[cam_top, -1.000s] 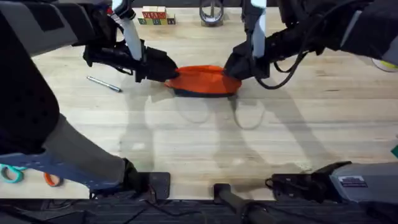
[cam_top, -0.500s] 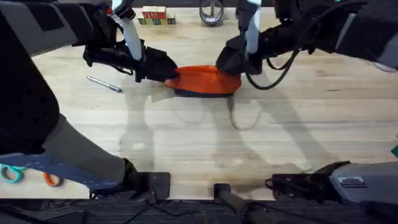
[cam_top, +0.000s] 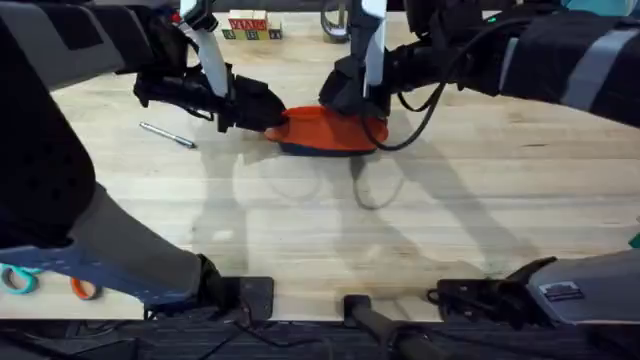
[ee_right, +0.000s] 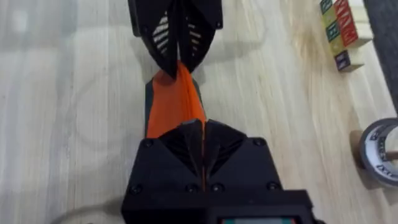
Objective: Unzip the bag, pick up the pens from the table one at a time and place them inside, then zip the bag closed.
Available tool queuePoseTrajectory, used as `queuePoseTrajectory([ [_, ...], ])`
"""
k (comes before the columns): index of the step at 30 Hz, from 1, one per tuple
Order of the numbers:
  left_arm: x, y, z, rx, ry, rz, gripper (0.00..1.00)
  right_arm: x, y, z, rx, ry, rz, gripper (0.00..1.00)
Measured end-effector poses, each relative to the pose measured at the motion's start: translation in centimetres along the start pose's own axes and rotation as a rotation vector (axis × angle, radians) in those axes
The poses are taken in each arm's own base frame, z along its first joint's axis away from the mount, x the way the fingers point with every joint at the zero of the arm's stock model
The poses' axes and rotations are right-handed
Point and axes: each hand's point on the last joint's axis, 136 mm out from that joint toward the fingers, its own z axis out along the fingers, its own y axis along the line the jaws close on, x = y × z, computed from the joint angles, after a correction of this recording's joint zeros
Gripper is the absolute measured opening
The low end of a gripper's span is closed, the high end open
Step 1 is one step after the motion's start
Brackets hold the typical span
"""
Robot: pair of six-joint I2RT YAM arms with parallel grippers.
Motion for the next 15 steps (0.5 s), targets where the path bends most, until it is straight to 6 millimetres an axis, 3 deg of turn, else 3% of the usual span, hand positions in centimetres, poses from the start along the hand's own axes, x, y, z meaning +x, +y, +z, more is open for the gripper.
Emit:
queuePoseTrajectory([
  [15,0.0,0.0,0.0,0.000,0.000,0.000,0.040,-2.6,-0.3,2.9,0.022,-0.093,0.022,0.031],
])
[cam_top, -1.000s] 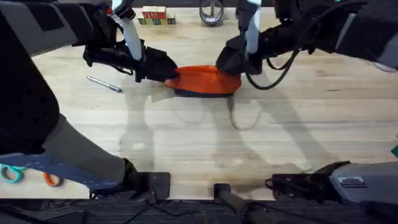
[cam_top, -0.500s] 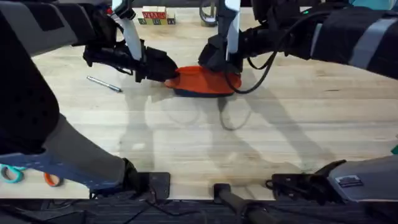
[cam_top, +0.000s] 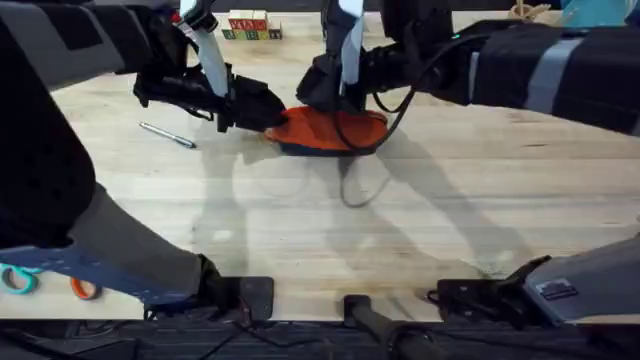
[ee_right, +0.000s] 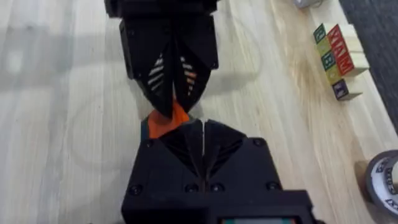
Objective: Unzip the bag, pick up the pens from the table one at a time and place them inside, then zip the bag closed.
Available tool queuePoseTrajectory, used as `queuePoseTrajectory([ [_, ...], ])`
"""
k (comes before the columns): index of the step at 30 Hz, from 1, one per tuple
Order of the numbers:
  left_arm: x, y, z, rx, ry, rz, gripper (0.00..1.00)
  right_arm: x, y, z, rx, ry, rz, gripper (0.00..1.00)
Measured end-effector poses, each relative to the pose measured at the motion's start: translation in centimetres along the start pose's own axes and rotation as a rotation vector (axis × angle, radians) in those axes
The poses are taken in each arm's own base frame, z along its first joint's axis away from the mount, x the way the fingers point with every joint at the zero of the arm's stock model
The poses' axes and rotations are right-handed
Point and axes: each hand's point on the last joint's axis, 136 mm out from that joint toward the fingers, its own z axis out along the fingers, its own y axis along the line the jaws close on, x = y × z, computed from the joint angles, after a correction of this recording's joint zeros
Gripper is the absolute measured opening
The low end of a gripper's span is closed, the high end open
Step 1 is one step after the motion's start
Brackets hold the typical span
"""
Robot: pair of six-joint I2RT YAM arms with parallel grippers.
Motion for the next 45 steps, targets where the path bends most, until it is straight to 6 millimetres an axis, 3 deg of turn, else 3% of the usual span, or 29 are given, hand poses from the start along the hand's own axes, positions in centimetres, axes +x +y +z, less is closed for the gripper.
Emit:
queuePoseTrajectory([
  [10,0.0,0.0,0.0,0.000,0.000,0.000,0.040,-2.4,-0.9,0.3,0.042,-0.081,0.026,0.031],
  [16,0.0,0.0,0.0,0.000,0.000,0.000,0.040,-4.4,-0.2,0.9,0.037,-0.136,0.018,0.031],
  [21,0.0,0.0,0.0,0.000,0.000,0.000,0.040,-4.8,0.6,1.2,0.018,-0.142,0.020,0.031],
  [34,0.0,0.0,0.0,0.000,0.000,-0.001,0.040,-4.3,-0.1,1.2,0.058,-0.112,0.047,0.031],
  [39,0.0,0.0,0.0,0.000,0.000,0.000,0.040,-4.2,-0.4,0.0,0.100,-0.066,0.066,0.031],
  [45,0.0,0.0,0.0,0.000,0.000,0.000,0.041,-4.8,0.4,-3.4,0.110,-0.021,0.098,0.031],
])
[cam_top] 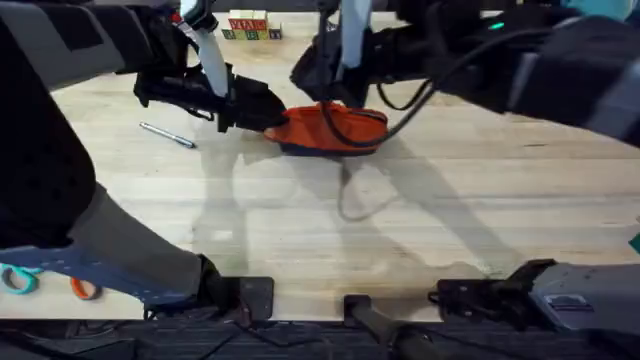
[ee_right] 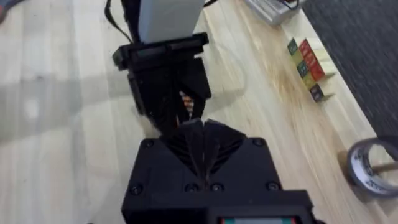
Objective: Unzip the bag, pick up the pens from the table one at a time and place them inside, then zip the bag closed.
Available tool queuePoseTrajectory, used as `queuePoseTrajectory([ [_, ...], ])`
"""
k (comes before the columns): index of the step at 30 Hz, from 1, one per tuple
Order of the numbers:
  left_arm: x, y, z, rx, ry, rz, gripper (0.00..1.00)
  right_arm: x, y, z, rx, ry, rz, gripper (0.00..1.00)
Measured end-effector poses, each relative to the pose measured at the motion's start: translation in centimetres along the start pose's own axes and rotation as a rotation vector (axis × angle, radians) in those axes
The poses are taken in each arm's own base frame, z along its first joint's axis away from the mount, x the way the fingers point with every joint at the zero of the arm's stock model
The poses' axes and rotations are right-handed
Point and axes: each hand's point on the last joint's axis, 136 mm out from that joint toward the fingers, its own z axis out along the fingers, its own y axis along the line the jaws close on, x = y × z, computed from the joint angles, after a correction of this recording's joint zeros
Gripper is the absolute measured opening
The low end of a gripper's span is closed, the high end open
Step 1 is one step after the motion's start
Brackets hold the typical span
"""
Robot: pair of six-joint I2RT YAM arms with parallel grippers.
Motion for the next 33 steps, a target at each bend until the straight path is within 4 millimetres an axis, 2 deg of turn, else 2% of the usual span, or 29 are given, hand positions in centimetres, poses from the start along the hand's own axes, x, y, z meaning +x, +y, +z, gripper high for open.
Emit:
queuePoseTrajectory([
  [4,0.0,0.0,0.0,0.000,0.000,0.000,0.041,-0.2,0.4,-2.5,0.005,0.030,0.025,0.031],
  [12,0.0,0.0,0.0,0.001,0.000,0.000,0.040,-0.5,0.4,-6.3,0.030,0.082,0.104,0.031],
  [24,0.0,0.0,0.0,0.001,0.000,0.000,0.040,2.3,0.0,-10.2,0.113,0.333,0.242,0.033],
  [25,0.0,0.0,0.0,0.001,0.000,0.000,0.040,2.3,0.0,-10.4,0.118,0.343,0.250,0.119],
  [27,0.0,0.0,0.0,0.001,0.000,0.000,0.040,2.3,-0.1,-10.7,0.128,0.354,0.250,0.370],
  [31,0.0,0.0,0.0,0.001,0.000,0.000,0.040,2.3,-0.2,-10.9,0.134,0.361,0.249,0.945],
  [33,0.0,0.0,0.0,0.001,0.000,0.000,0.040,2.3,-0.2,-10.9,0.134,0.362,0.250,0.991],
])
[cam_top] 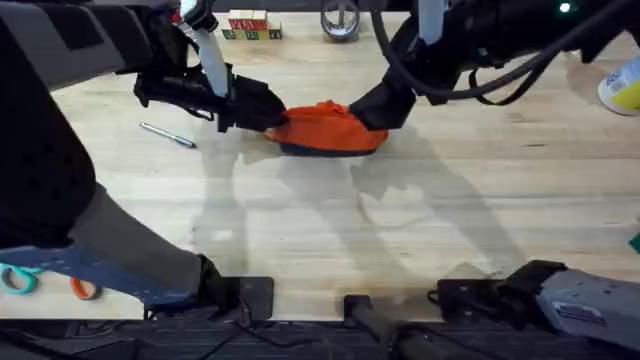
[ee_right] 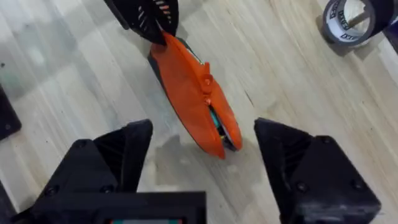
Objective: Unzip the bag, pick up the pens from the table one at a time and place them inside, then zip the bag closed.
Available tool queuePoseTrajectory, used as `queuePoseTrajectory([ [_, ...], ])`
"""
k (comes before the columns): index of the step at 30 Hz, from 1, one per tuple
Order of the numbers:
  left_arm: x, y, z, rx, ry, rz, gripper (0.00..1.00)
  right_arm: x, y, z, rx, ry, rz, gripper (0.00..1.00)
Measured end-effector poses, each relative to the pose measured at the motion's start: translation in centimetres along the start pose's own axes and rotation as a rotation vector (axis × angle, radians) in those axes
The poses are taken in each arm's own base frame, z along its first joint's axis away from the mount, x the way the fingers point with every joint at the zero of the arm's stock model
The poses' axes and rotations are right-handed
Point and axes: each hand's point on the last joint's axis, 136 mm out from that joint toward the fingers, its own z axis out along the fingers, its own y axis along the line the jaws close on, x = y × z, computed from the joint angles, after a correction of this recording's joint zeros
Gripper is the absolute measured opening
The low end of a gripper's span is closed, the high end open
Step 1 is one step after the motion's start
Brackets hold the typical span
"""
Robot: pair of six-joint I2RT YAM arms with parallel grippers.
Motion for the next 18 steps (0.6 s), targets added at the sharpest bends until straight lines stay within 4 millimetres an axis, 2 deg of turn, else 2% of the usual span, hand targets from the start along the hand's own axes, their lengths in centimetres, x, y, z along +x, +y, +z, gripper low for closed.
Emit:
queuePoseTrajectory([
  [12,0.0,0.0,0.0,0.000,0.000,0.000,0.041,0.0,0.0,0.2,-0.003,0.004,0.002,0.996],
  [18,0.0,0.0,0.0,0.000,0.000,0.000,0.040,0.6,-0.3,2.1,-0.022,0.051,0.024,0.996],
])
